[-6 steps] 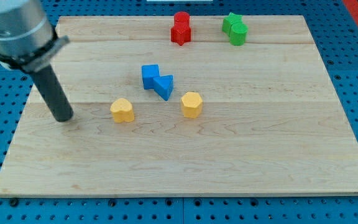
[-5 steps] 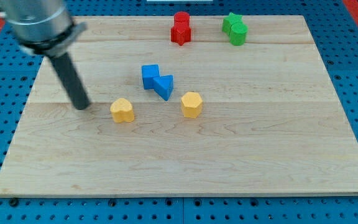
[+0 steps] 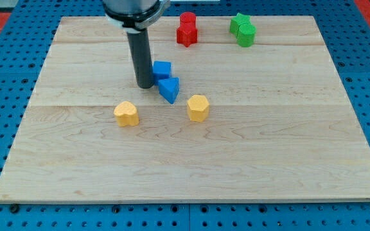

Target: Nudge blue cube upwards a bit

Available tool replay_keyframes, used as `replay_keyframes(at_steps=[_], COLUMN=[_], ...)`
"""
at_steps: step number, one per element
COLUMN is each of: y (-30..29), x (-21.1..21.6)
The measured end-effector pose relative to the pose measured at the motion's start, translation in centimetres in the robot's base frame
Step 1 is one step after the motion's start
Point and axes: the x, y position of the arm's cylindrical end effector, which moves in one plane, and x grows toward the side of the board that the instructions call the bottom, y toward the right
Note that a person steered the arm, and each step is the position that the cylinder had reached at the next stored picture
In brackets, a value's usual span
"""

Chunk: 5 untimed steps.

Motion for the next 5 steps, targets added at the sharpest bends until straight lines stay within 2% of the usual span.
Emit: replay_keyframes(at_steps=[1,3,4,5], y=[0.4,-2.8,-2.6,0.7], x=[0.4,0.7,2.6,2.8])
